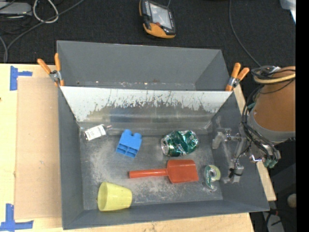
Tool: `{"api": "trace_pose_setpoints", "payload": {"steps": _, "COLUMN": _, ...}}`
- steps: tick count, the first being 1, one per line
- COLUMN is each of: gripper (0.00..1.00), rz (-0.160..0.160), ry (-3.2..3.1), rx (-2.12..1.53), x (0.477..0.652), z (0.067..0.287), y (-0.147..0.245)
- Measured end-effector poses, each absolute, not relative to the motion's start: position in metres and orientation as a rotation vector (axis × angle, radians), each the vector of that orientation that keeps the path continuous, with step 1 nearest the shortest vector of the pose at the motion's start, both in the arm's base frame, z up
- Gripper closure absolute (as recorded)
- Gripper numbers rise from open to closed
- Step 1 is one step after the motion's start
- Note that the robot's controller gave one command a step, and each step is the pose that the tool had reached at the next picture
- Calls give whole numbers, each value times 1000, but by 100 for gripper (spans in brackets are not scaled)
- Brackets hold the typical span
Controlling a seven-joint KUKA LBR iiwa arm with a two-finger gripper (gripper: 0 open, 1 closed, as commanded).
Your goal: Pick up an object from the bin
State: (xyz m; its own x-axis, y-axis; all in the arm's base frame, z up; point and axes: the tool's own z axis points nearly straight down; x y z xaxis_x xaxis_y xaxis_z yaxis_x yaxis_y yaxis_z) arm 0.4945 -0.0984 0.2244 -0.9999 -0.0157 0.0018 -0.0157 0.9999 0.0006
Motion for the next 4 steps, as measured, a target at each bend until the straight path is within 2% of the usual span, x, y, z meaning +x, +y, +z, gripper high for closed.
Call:
{"api": "trace_pose_setpoints", "payload": {"steps": 1, "gripper": 0, "rz": -1, "ry": -3140, "rx": 25, "x": 494, "z": 224, "y": -98}}
{"api": "trace_pose_setpoints", "payload": {"steps": 2, "gripper": 0, "rz": -4, "ry": -3119, "rx": 343, "x": 529, "z": 174, "y": -76}}
{"api": "trace_pose_setpoints", "payload": {"steps": 3, "gripper": 0, "rz": -1, "ry": -3107, "rx": 442, "x": 529, "z": 159, "y": -98}}
{"api": "trace_pose_setpoints", "payload": {"steps": 4, "gripper": 0, "rz": -13, "ry": -3086, "rx": 533, "x": 543, "z": 85, "y": -49}}
